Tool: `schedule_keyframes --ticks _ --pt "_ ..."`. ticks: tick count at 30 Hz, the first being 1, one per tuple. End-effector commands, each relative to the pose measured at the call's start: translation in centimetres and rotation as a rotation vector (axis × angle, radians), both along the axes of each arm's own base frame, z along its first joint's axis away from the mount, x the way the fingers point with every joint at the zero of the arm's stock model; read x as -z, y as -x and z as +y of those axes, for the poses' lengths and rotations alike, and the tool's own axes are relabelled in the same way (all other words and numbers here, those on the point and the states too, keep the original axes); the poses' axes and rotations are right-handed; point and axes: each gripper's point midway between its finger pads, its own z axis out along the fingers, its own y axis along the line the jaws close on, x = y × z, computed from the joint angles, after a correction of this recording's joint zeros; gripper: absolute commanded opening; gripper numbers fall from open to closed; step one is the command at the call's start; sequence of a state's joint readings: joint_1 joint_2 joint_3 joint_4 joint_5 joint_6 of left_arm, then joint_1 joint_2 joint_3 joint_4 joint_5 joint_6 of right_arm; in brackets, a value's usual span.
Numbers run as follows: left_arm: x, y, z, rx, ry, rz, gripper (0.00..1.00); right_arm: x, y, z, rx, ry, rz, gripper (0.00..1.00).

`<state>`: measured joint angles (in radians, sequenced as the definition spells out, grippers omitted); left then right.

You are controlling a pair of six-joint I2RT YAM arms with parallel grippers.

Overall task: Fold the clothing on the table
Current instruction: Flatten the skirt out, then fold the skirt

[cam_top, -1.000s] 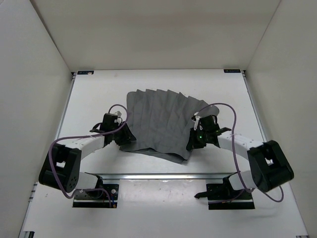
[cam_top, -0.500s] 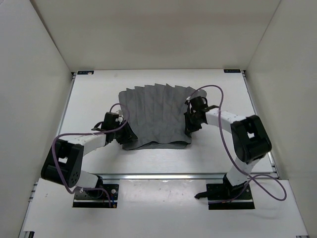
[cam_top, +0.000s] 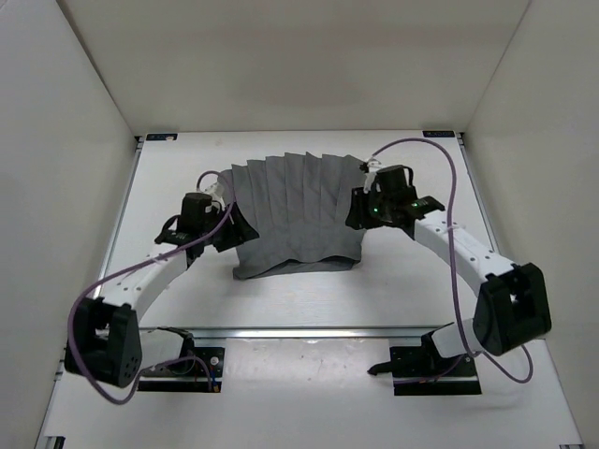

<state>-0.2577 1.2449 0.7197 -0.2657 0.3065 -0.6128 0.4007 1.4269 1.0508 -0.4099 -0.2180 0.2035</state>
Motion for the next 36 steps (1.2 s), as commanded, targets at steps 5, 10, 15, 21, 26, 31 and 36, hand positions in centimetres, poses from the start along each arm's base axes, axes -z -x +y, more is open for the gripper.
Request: schedule_keyframes --ticks 5,10,15,21,26,31,36 --pt "3.5 4.3 3.3 -0.095 -0.051 0.075 0.72 4.1 4.4 -3.8 0.177 -0.08 0.162 0.39" --pt "4.9 5.2 3.6 -0.112 -0.078 0.107 0.74 4.7 5.3 -4.1 0.215 -0.187 0.203 0.44" --pt "6.7 5.7 3.8 -0.117 -0.11 0.136 0.75 5.7 5.8 -3.6 0.219 -0.287 0.266 0.55" --pt "9.3 6.0 4.5 -0.144 -0.17 0.186 0.76 6.9 5.6 -2.5 0.23 -0.362 0.291 0.56" --pt "10.0 5.7 4.5 -0.156 -0.176 0.201 0.75 7.3 5.0 -2.1 0.233 -0.387 0.305 0.55" --pt "11.0 5.4 4.3 -0.145 -0.182 0.215 0.36 8.6 4.5 -1.9 0.23 -0.37 0.327 0.37" --pt "11.1 5.2 4.1 -0.127 -0.178 0.211 0.0 8.9 5.2 -1.8 0.211 -0.377 0.356 0.0"
